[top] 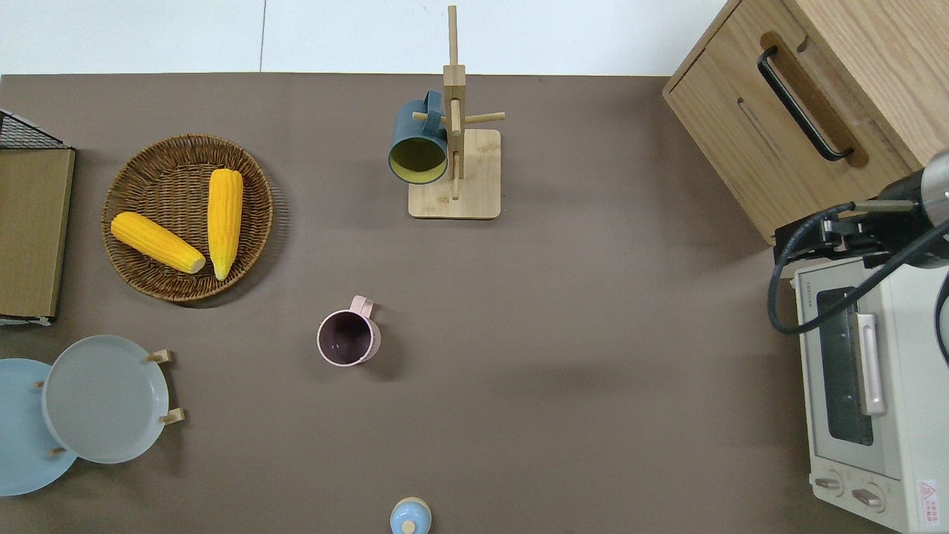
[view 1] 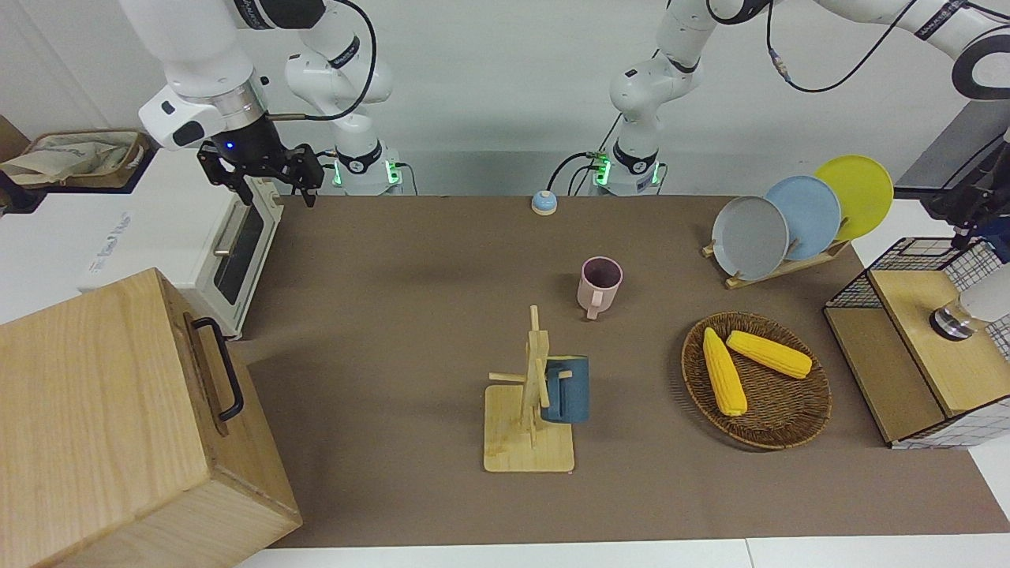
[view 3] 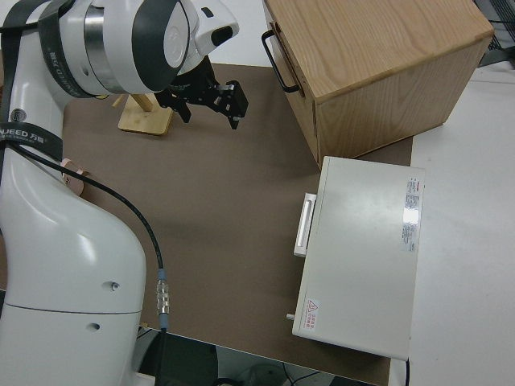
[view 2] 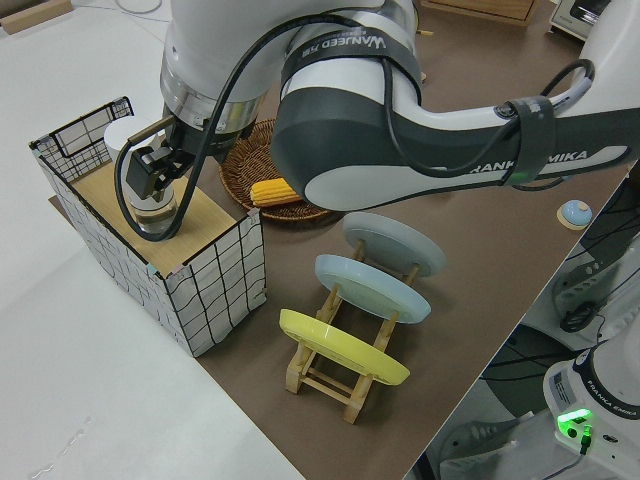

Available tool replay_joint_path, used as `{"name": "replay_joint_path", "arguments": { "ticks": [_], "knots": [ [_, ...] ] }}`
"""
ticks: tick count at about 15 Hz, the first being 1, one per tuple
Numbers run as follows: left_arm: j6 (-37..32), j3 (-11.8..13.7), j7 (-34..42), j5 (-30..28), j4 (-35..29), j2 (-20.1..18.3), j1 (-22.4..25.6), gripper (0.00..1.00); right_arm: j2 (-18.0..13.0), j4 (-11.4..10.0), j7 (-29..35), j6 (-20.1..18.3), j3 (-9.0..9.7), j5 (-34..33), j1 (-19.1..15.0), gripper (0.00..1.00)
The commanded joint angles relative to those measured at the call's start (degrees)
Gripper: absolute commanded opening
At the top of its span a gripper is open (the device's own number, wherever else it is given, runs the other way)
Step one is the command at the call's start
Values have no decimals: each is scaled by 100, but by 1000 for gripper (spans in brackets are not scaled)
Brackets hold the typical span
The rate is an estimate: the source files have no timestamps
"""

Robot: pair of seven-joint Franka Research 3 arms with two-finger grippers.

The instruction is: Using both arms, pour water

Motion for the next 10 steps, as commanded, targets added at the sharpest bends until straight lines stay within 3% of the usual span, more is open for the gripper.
{"name": "replay_joint_path", "arguments": {
  "ticks": [1,5,10],
  "knots": [
    [-581,-56,-659,497,23,-219,-58,1000,-51,-27,-125,8,49,83,-89,992],
    [-889,-267,-1012,1015,5,-448,-137,1000,-43,-27,-125,0,49,84,-89,992],
    [-1626,-530,-1513,1060,5,-738,-304,1000,-43,-27,-125,0,49,75,-89,992]
  ]
}}
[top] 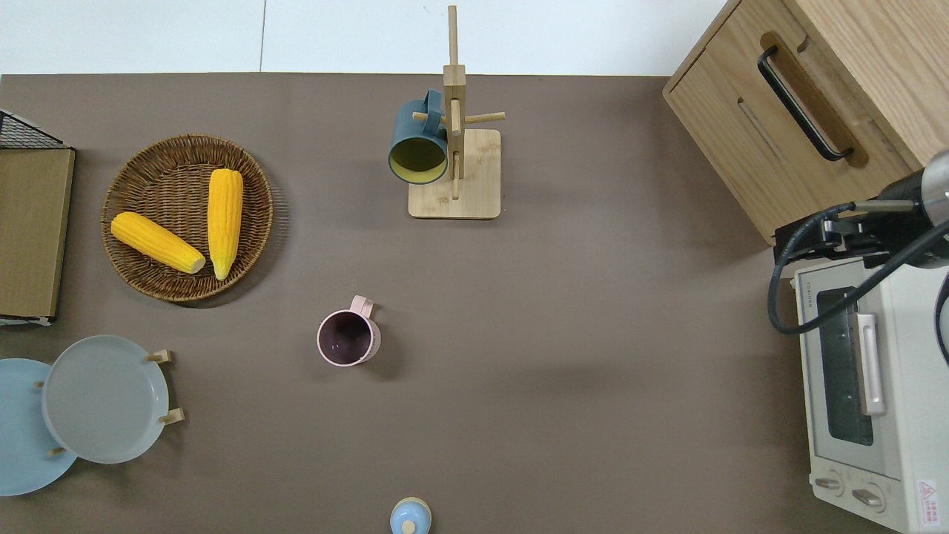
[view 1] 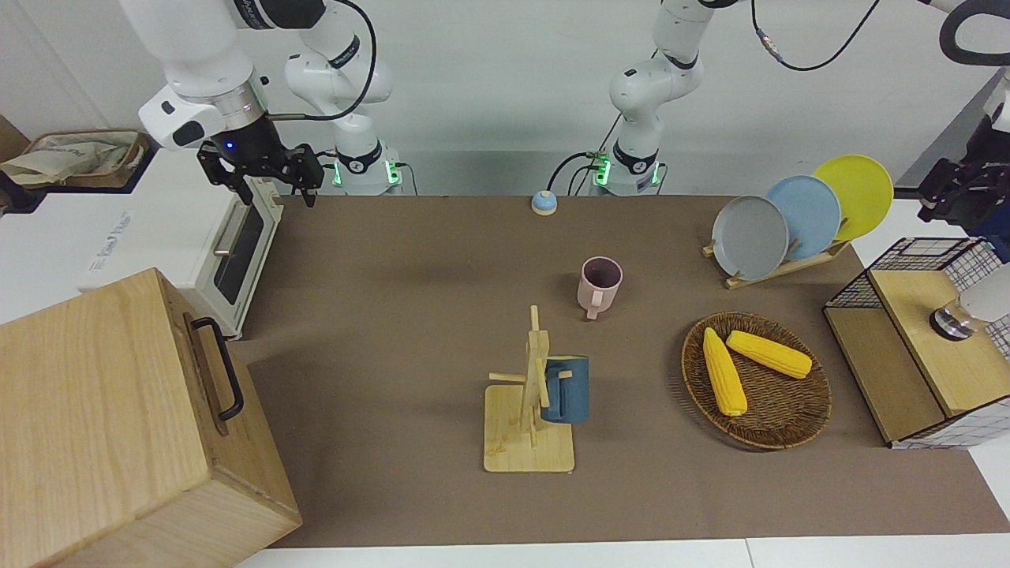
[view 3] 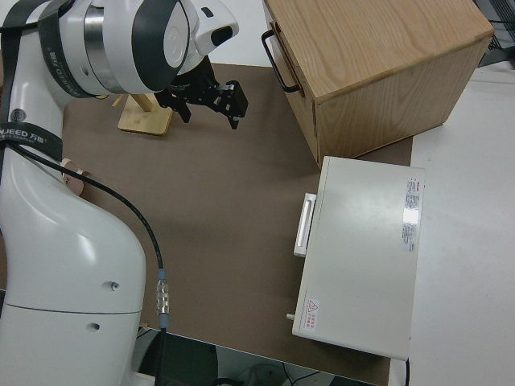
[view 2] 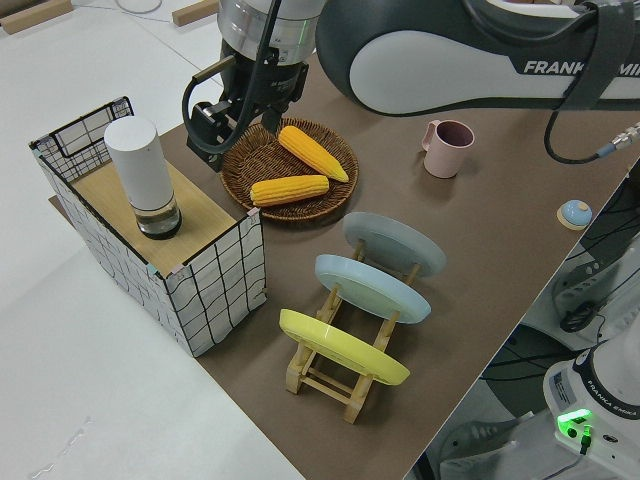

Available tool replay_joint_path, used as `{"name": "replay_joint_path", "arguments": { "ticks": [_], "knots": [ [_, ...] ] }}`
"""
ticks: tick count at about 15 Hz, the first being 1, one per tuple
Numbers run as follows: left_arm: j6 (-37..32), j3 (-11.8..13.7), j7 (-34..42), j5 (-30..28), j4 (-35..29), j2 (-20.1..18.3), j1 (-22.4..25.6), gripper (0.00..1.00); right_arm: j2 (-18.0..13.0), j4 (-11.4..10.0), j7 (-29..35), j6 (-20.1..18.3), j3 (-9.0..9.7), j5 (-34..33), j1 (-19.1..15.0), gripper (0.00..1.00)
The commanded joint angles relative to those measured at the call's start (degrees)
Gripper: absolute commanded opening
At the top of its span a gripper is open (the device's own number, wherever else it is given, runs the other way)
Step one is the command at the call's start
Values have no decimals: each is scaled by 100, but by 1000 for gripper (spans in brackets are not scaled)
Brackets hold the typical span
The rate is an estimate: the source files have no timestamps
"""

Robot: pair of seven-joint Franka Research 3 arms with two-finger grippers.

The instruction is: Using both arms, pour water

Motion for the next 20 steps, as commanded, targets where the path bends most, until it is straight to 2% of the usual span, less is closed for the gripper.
{"name": "replay_joint_path", "arguments": {
  "ticks": [1,7,11,15,20],
  "knots": [
    [-576,-159,-319,184,-15,-268,-182,1000,-43,-27,-125,0,41,83,-89,992],
    [-1454,-89,-933,613,-42,-576,-1139,1000,-43,-27,-125,0,41,75,-89,992],
    [-1973,-80,-1451,650,-59,-673,-1895,1000,-43,-27,-125,8,41,75,-89,992],
    [-2272,-80,-2145,650,-103,-726,-2616,1000,-43,-27,-116,0,49,84,-89,992],
    [-2308,-80,-2656,641,-270,-726,-3346,1000,-43,-27,-125,0,49,75,-89,992]
  ]
}}
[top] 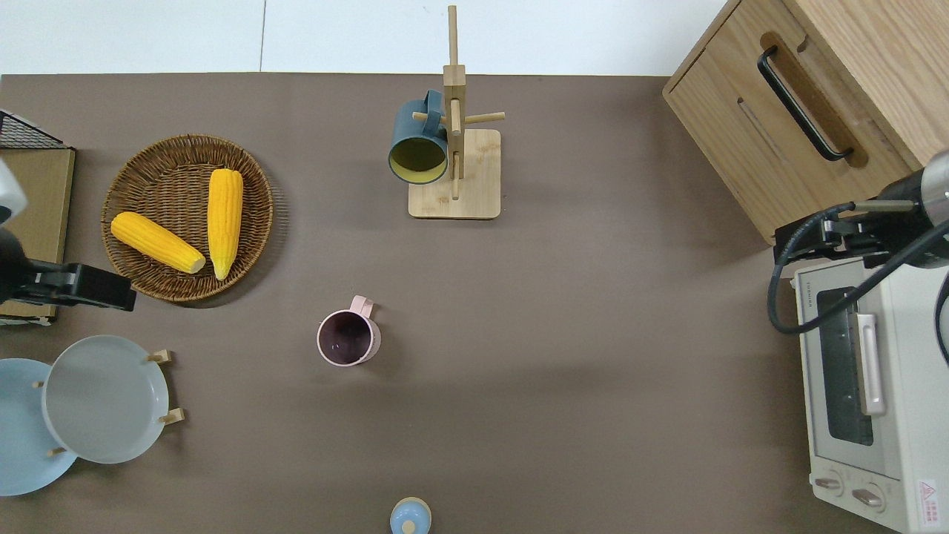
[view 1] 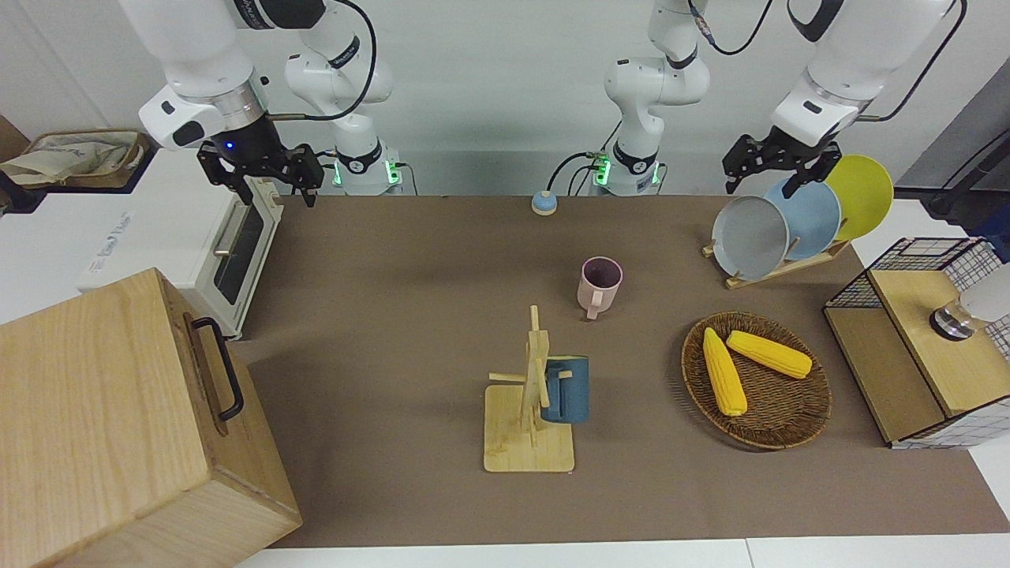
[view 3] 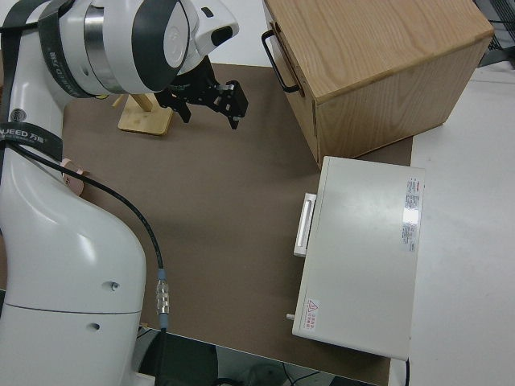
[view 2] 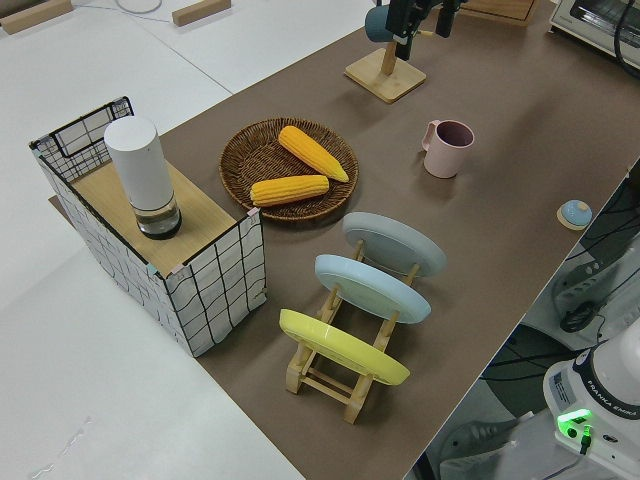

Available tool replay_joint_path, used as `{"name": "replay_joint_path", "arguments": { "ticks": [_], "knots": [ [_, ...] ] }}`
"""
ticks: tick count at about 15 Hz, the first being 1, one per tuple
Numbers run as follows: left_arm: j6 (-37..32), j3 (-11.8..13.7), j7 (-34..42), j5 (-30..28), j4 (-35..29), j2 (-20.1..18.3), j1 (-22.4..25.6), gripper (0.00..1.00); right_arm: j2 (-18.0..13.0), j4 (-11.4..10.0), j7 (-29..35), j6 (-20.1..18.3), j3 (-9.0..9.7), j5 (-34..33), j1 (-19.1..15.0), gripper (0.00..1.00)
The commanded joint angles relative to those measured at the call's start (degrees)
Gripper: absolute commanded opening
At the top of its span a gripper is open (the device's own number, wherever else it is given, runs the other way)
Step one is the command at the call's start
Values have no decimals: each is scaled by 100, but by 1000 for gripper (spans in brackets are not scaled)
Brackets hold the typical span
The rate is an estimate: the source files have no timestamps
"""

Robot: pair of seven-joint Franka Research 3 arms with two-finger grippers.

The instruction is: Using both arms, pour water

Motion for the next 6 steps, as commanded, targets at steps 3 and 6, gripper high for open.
{"name": "replay_joint_path", "arguments": {
  "ticks": [3,6],
  "knots": [
    [-43,99,-262,123,-263,-105,-676,1000,-51,-27,-125,0,41,84,-89,992],
    [-43,64,-262,97,-263,-79,-667,1000,-43,-27,-125,0,41,75,-89,992]
  ]
}}
